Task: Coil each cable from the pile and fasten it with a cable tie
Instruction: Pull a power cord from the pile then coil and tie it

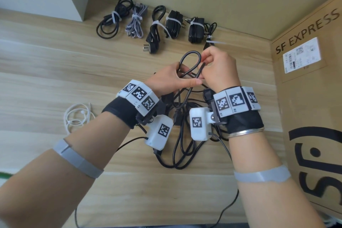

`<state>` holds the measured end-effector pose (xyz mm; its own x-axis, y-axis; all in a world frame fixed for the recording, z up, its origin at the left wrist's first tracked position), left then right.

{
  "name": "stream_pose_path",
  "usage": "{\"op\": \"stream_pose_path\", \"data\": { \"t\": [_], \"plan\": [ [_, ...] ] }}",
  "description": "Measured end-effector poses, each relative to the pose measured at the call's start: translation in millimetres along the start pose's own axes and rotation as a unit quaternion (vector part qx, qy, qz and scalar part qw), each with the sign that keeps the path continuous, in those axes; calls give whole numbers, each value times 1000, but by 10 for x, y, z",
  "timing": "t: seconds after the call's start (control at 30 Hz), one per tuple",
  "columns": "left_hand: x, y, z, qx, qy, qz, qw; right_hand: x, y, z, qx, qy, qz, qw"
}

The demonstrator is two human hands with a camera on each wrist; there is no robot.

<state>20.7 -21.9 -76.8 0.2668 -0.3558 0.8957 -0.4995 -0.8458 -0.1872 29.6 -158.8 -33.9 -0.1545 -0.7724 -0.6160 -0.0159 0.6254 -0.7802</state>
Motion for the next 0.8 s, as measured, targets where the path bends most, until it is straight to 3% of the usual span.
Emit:
{"op": "stream_pose_path", "data": {
  "t": [0.1, 0.23, 0.3, 0.4, 0.53, 0.63, 0.8],
  "plan": [
    [8, -40, 8, -3, 15, 7, 1000, 20, 8, -15, -7, 19, 75, 997],
    [-58, -94, -4, 19, 50, 7, 999, 69, 103, -74, -74, 13, 151, 986],
    [-89, -102, -26, 11, 68, 3, 998, 109, 166, -97, -119, -2, 132, 984],
    [-133, -117, -27, 34, 80, -83, 993, 137, 259, -127, -166, -33, 103, 980],
    [-95, -173, -36, 81, 89, -122, 985, 208, 431, -111, -212, -103, -46, 971],
    [-11, -193, -57, 72, 109, -158, 979, 255, 557, -119, -213, -110, -156, 958],
    [-2, -236, -71, 74, 106, -172, 977, 217, 590, -92, -115, -114, -174, 971]
  ]
}}
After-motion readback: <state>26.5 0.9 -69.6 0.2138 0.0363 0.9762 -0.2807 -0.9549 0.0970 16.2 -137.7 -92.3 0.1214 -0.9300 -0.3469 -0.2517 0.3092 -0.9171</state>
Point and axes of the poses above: each hand's wrist, its own z-axis towards the middle knuckle, its own y-axis out of the palm, x = y × z, the point moved 1 cm from there along z, towards the middle knuckle, and after that the axes turned 3 degrees about z, right-handed, at the moved point
